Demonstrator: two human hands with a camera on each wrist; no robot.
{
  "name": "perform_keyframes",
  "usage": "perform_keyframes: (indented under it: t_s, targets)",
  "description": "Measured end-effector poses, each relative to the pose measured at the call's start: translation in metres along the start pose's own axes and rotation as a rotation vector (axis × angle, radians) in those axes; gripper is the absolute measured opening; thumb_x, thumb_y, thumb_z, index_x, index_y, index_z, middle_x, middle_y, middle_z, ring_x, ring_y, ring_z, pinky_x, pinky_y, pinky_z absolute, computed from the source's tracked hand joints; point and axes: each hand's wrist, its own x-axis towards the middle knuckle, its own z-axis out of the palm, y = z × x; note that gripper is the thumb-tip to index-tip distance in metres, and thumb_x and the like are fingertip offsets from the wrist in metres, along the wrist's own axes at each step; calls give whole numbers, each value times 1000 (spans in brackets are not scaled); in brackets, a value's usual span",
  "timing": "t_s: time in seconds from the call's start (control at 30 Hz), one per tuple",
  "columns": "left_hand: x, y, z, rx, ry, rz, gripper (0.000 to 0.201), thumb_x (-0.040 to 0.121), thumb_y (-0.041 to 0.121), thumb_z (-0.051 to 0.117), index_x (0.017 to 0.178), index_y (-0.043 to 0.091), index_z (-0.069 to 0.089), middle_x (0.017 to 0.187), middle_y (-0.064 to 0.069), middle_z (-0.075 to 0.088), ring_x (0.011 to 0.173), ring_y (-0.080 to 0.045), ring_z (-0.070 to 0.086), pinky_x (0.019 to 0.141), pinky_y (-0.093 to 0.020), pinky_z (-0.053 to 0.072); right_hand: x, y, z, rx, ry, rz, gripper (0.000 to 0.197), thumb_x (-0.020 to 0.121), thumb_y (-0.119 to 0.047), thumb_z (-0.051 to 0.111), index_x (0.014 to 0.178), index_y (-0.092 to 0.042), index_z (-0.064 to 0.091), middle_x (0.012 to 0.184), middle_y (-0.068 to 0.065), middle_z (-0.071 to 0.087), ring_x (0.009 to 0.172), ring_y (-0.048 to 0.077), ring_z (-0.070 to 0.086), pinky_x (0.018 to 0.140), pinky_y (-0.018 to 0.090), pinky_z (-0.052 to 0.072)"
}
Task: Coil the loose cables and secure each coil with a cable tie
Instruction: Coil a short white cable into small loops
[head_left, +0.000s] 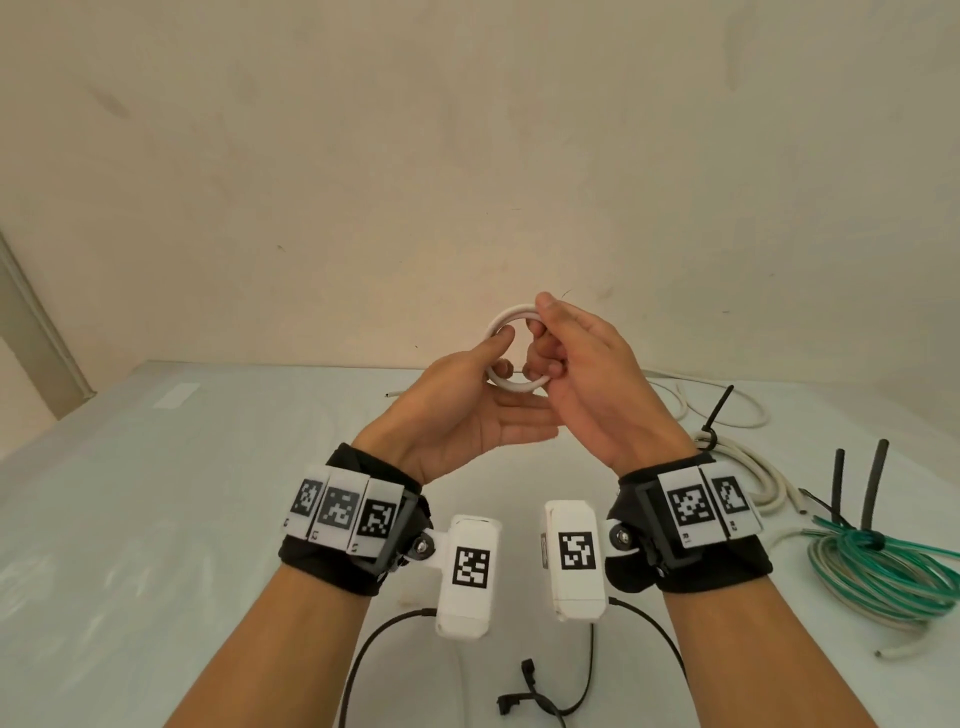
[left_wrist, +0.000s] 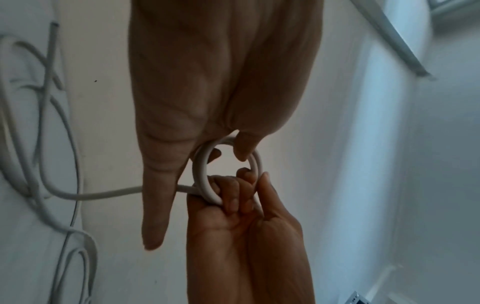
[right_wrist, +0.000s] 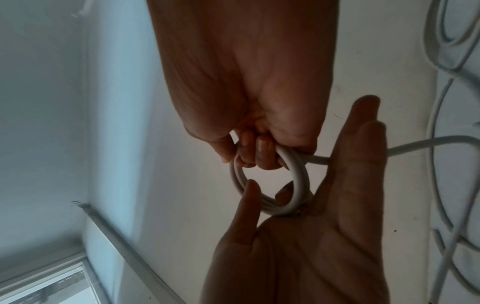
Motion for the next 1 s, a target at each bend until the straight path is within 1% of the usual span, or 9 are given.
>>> perform_keyframes:
  t_s: [0.2, 0.27, 0.37, 0.43, 0.53, 0.6, 0.73, 0.87, 1.0]
  targets:
    - [1, 0, 2, -91, 97, 141, 24, 103, 23, 63, 92, 3, 56, 112, -37, 65, 118, -47, 66, 107, -55, 51, -1, -3, 0, 6, -10, -13, 36, 110, -29, 48, 80, -11, 53, 60, -6, 34, 55, 10, 33, 67, 29, 32]
    - [2, 1, 1, -78, 137, 222, 25, 99, 16, 67, 105, -8, 62, 118, -39, 66, 115, -44, 69, 108, -51, 51, -1, -5, -2, 33, -19, -21, 35, 110, -28, 48, 81, -10, 54, 61, -6, 36, 54, 9, 35, 68, 30, 35]
    - [-1, 6, -3, -48, 243, 334, 68, 90, 6, 77, 142, -11, 37, 122, -29, 66, 107, -34, 74, 100, -46, 57, -2, -7, -1, 29, -42, -23, 33, 110, -28, 47, 84, -9, 54, 62, -6, 36, 53, 7, 40, 70, 28, 41]
    - [-3, 9, -3, 18, 308, 397, 77, 88, 4, 78, 147, 1, 27, 121, -21, 68, 107, -28, 74, 96, -42, 58, -4, -8, 2, -6, -46, -26, 34, 111, -30, 46, 85, -10, 52, 60, -7, 35, 53, 8, 39, 71, 29, 38]
    - [-3, 10, -6, 187, 367, 473, 94, 88, 7, 78, 157, 5, 14, 114, -13, 69, 105, -20, 72, 91, -37, 58, -5, -6, 8, 40, -53, 5, 33, 111, -30, 45, 86, -9, 51, 61, -5, 31, 57, 11, 32, 73, 32, 37]
    - [0, 10, -12, 271, 392, 511, 104, 88, 10, 77, 162, 11, 5, 126, -10, 66, 102, -18, 70, 87, -33, 55, -6, -3, 13, 109, -64, 50, 31, 111, -30, 46, 88, -10, 51, 62, -5, 30, 60, 13, 28, 74, 33, 37]
    - [0, 12, -22, 357, 353, 511, 95, 94, 7, 70, 165, 19, 8, 142, -2, 55, 107, -18, 67, 82, -32, 50, -5, 2, 15, 116, -85, 113, 31, 111, -31, 46, 88, -11, 52, 64, -4, 30, 60, 12, 28, 75, 31, 39]
    - [-6, 15, -24, 481, 238, 526, 82, 93, 11, 68, 163, 16, 24, 139, 0, 63, 122, -24, 65, 78, -34, 48, -4, 2, 12, 142, -91, 158, 31, 111, -28, 46, 88, -10, 58, 60, -7, 38, 59, 11, 29, 73, 30, 36]
    - [-10, 16, -18, 689, 167, 586, 28, 105, 10, 54, 132, 17, 57, 119, -6, 73, 112, -20, 70, 82, -42, 51, -3, 0, 5, 69, -107, 140, 31, 111, -29, 46, 89, -8, 54, 61, -5, 36, 59, 11, 32, 67, 25, 37]
